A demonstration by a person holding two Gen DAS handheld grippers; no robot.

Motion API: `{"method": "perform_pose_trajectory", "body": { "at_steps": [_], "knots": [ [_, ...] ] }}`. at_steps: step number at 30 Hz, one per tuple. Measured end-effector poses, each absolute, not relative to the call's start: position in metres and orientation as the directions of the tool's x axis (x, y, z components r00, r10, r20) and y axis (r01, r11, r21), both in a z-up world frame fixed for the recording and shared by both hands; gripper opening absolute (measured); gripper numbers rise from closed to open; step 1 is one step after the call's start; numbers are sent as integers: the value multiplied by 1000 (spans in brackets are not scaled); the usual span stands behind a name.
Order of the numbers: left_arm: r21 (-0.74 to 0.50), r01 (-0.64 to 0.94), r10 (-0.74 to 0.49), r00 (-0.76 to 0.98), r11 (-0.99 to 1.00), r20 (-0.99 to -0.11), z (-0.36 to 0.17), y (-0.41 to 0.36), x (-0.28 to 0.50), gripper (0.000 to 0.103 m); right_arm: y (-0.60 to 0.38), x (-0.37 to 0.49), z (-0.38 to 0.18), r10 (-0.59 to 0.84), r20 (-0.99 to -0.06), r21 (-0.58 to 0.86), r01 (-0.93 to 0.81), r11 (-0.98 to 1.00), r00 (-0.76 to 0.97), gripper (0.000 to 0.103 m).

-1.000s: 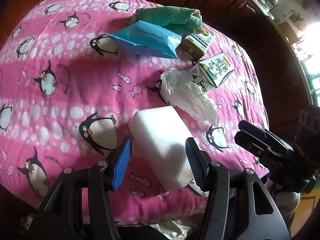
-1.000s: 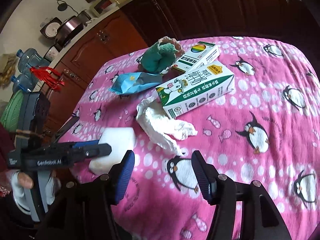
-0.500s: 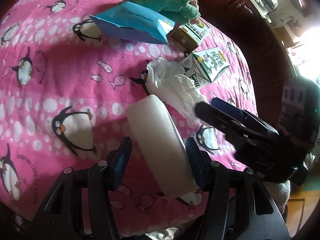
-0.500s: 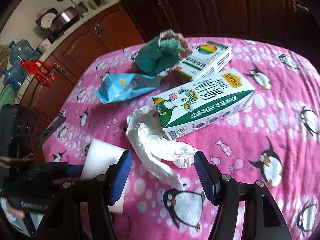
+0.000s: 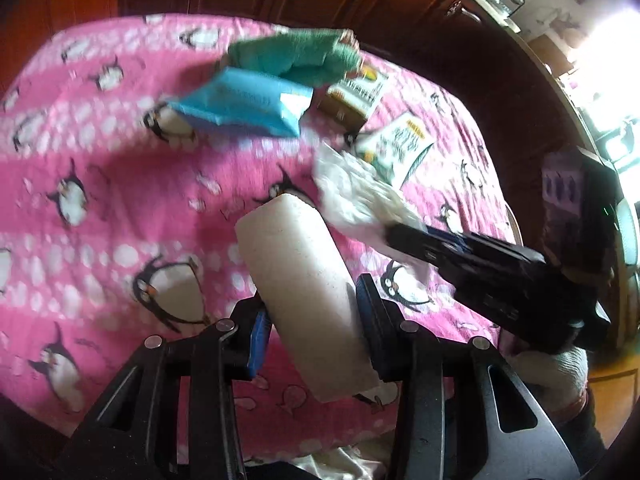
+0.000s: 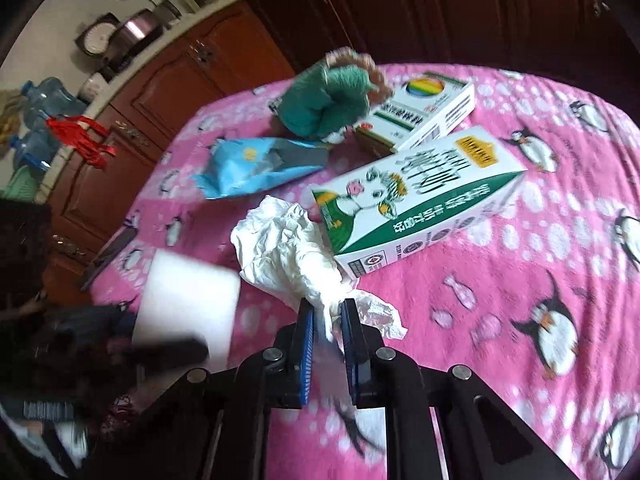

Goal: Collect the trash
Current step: 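Lift the foam block and tissue and carry them over the beige bin, then open both tools over the beige bin to drop the block and tissue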

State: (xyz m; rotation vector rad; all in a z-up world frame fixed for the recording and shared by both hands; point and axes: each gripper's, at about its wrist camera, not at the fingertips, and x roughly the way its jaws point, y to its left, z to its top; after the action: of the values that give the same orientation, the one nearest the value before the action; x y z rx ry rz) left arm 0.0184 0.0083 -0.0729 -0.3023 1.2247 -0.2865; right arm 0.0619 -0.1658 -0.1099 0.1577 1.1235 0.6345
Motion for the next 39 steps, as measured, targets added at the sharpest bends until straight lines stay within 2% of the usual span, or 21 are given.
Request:
{"method": "perform_pose_trajectory", "body": {
  "at_steps": [7,14,27,39],
  "knots": [
    [-339,138,-366,348,931,-863,-48,-13,21,38,-230,32,-68,584,-711,481,-334,811,392,13],
    [-302,271,-385,350,914,-854,-33,-73,25,38,-306,9,-45,519,-680,484,-215,848,518,13],
    [-247,453,-417,327,857,-848,-22,-178,43,38,-436,-22,-40,327,-684,478,63,876,652,13],
    [-272,596,-493,242,755,-836,-27,-298,59,38,-537,-47,-66,128,-746,444,345,827,654,13]
  ]
}}
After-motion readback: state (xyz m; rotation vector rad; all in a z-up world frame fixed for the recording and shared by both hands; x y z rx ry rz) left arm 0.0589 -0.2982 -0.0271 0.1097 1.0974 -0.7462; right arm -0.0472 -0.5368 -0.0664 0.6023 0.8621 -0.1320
